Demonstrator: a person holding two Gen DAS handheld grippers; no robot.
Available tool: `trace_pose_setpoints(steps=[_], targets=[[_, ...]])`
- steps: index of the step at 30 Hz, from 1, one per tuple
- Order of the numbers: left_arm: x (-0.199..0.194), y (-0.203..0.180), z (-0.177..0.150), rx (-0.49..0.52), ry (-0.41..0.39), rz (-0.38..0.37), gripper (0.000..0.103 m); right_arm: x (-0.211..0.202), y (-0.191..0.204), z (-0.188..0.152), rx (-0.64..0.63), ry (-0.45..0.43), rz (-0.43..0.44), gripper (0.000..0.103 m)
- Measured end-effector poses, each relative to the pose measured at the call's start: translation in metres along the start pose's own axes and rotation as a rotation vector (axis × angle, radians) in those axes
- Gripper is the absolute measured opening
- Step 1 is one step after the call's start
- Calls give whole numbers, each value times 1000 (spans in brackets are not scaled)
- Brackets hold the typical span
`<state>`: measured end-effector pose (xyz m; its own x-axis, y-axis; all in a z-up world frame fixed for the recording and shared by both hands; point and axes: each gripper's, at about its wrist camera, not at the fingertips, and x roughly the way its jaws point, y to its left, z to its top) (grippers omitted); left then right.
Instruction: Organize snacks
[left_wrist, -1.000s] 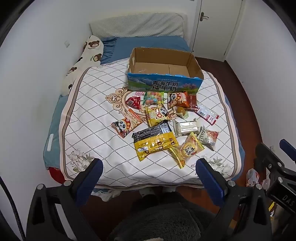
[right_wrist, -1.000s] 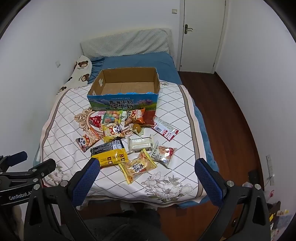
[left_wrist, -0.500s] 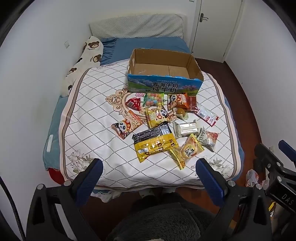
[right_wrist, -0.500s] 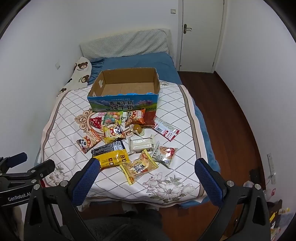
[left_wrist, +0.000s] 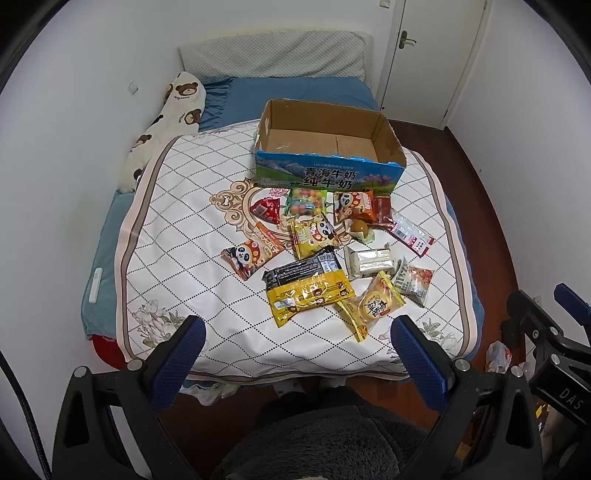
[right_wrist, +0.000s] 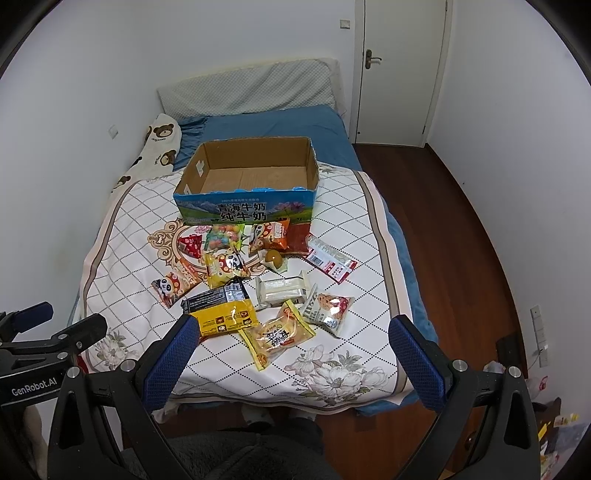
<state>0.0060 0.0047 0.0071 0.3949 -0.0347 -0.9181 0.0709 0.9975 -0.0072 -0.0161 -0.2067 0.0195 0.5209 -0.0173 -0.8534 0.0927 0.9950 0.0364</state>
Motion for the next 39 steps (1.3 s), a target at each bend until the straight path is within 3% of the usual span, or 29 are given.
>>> trace_pose_setpoints(steps=[39], targets=[[-4, 7, -3, -3, -17, -4, 103, -3, 5, -2, 5, 4, 8, 103]])
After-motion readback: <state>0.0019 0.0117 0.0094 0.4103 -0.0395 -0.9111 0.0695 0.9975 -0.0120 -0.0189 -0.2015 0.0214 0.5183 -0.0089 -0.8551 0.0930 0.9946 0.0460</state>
